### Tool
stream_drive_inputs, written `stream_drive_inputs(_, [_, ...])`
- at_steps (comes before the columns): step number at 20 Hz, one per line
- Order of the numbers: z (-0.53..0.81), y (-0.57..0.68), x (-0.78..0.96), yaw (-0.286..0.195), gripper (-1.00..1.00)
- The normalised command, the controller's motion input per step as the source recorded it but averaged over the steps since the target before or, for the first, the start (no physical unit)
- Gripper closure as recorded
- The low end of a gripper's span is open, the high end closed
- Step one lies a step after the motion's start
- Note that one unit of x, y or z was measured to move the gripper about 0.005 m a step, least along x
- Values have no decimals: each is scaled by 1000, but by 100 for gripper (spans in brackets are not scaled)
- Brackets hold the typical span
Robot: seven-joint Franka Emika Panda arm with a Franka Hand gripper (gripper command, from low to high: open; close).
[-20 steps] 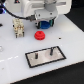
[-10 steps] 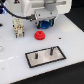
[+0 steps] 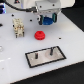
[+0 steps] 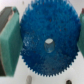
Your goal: Insert the blue gear onto the right peg, followed by the red gear
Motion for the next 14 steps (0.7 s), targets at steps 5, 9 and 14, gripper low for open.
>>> stream_drive_inputs(5, [547,-139,820,0,100])
stream_drive_inputs(9, [536,-135,840,0,100])
stream_drive_inputs(14, [484,-137,868,0,100])
